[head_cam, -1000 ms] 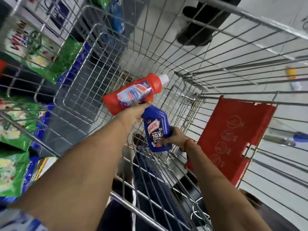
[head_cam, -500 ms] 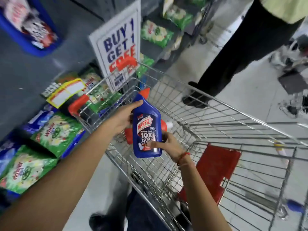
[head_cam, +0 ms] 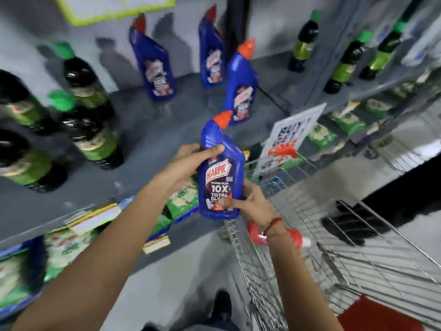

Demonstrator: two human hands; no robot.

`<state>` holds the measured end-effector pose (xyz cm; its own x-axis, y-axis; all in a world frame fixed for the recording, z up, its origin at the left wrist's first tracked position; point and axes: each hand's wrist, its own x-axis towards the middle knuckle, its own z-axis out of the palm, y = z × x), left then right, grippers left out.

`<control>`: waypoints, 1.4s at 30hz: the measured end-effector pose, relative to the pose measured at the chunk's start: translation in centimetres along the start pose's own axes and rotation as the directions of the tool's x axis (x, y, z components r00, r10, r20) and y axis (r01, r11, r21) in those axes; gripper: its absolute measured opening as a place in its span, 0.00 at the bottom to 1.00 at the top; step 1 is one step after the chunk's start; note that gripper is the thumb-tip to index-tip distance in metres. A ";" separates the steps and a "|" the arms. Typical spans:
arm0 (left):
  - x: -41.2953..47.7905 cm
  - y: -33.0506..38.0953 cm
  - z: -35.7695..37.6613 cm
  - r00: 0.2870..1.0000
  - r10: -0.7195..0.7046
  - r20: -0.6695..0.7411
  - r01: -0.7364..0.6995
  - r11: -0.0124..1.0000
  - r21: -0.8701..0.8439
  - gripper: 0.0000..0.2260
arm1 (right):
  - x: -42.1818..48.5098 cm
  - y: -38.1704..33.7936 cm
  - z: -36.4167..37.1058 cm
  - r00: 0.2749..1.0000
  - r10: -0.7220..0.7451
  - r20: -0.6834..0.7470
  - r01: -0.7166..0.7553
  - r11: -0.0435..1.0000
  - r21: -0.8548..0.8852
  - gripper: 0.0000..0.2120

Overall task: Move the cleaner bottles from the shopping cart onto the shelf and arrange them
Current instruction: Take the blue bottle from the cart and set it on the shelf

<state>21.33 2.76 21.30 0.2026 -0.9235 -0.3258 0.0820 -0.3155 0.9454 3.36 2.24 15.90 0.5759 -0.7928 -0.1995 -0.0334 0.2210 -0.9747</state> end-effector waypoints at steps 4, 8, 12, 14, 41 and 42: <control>-1.9 1.8 -4.9 0.988 0.121 -0.100 -0.124 0.992 -0.019 0.10 | 3.1 -2.0 3.9 0.994 -0.029 0.106 0.042 0.992 -0.122 0.22; -2.2 3.6 -8.3 0.951 0.247 -0.186 -0.247 0.969 0.026 0.06 | 6.7 -4.3 6.6 0.981 -0.069 0.181 0.109 0.968 -0.226 0.22; -1.5 5.3 -10.1 0.910 0.328 -0.255 -0.339 0.941 0.002 0.05 | 10.4 -6.9 7.7 0.980 -0.048 0.192 0.110 0.938 -0.328 0.27; -0.9 5.8 -10.6 0.898 0.350 -0.266 -0.359 0.933 0.016 0.07 | 12.2 -8.1 7.9 0.980 -0.051 0.191 0.121 0.919 -0.375 0.31; 3.3 -4.6 2.7 0.810 0.575 -0.111 -0.413 0.695 0.589 0.06 | 7.1 1.9 -5.6 0.805 -0.124 -0.580 0.084 0.992 -0.096 0.12; 4.1 -5.2 4.5 0.852 0.523 0.012 -0.415 0.661 0.625 0.07 | 5.7 3.5 -7.4 0.762 -0.070 -0.643 0.037 0.997 -0.064 0.12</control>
<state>17.33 -0.39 15.06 0.2036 -0.9548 0.2166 -0.6399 0.0377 0.7675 0.45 -5.69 10.56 -0.0840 -0.9853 -0.1490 -0.0642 0.1546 -0.9859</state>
